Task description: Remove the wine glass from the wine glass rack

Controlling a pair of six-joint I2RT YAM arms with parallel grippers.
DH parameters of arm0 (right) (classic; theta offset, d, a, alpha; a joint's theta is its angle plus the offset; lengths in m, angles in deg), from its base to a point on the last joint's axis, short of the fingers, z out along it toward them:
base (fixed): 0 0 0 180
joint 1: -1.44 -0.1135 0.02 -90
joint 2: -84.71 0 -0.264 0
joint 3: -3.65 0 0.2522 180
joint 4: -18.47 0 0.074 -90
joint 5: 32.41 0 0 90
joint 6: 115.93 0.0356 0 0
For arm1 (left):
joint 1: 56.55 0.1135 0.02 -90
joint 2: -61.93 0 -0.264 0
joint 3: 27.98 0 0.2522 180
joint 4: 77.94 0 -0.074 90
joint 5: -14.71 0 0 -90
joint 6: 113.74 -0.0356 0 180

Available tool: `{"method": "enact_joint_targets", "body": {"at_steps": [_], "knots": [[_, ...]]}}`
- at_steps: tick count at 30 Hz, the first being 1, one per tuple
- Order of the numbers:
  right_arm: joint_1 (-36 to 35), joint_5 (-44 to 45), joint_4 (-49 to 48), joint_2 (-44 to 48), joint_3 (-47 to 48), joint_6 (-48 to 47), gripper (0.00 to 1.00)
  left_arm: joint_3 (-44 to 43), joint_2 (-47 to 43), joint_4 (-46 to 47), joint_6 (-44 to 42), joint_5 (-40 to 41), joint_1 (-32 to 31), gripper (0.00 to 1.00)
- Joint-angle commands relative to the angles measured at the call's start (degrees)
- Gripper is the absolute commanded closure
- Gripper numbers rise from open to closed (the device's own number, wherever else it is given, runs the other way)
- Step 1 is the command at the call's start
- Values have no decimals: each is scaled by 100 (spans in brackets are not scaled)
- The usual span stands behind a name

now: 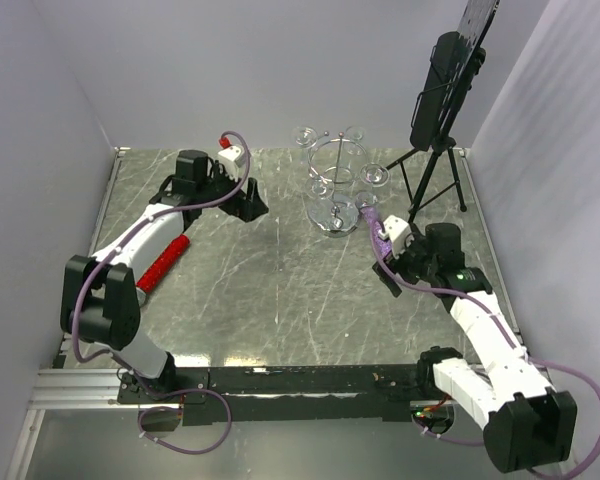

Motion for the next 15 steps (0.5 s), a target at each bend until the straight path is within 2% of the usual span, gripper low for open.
{"method": "enact_joint_targets", "body": {"at_steps": [1,9,12,15], "knots": [[-325,-197,-341,-325,462,28,0,134,-383,387,-330,-436,18,0],[-572,84,-596,-581,841,1187,0,28,-462,703,-57,-365,18,0],[-563,163,-736,-528,814,1574,2,116,-507,1010,66,-505,17,0],[-563,120,-754,-625,946,1803,4,64,-437,1143,356,-795,9,5]]}}
